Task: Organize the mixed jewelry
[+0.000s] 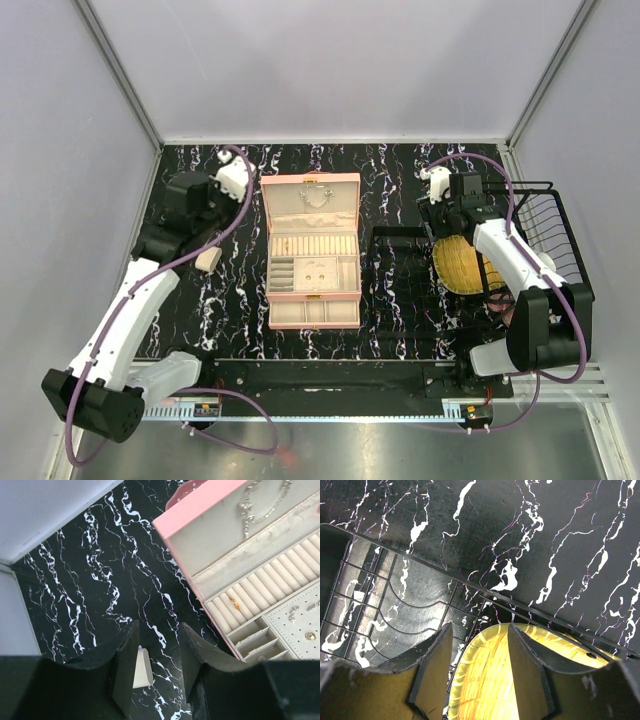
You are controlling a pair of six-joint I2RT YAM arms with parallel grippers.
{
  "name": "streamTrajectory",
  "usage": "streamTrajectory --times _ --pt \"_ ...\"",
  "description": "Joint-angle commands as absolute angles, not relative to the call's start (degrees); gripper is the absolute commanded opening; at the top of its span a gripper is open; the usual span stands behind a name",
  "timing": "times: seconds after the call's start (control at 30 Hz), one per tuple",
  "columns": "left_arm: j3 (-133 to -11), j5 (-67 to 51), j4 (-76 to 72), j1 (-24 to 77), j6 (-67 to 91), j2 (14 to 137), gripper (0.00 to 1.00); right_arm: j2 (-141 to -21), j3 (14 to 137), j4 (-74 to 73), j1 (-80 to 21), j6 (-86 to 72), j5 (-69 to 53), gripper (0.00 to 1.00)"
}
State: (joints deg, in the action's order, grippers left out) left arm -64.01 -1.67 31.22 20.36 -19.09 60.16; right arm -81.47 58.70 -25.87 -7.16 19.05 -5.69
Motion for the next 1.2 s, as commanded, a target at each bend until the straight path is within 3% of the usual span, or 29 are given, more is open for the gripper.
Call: streamTrajectory --times 0.0,0.5,0.83,1.17 --pt "-64.7 -14.9 30.8 13.2 -15.5 59.1 0.42 -79.0 60.6 -25.6 -6.6 18.7 -7.4 0.54" --pt "-61.4 -29.8 33.4 -2.1 -14.2 59.8 0.42 -74.6 60.3 -26.0 -6.5 19.1 -14.7 0.54" --pt "-59.5 -28.6 33.4 -6.6 -14.1 60.0 0.42 -67.9 62.4 -32.4 -7.3 21.2 -27.2 0.54" --pt "-58.9 -15.8 35.6 -7.3 -15.1 60.5 0.43 -61.6 63.7 -47.5 -25.9 29.9 -27.8 0.55"
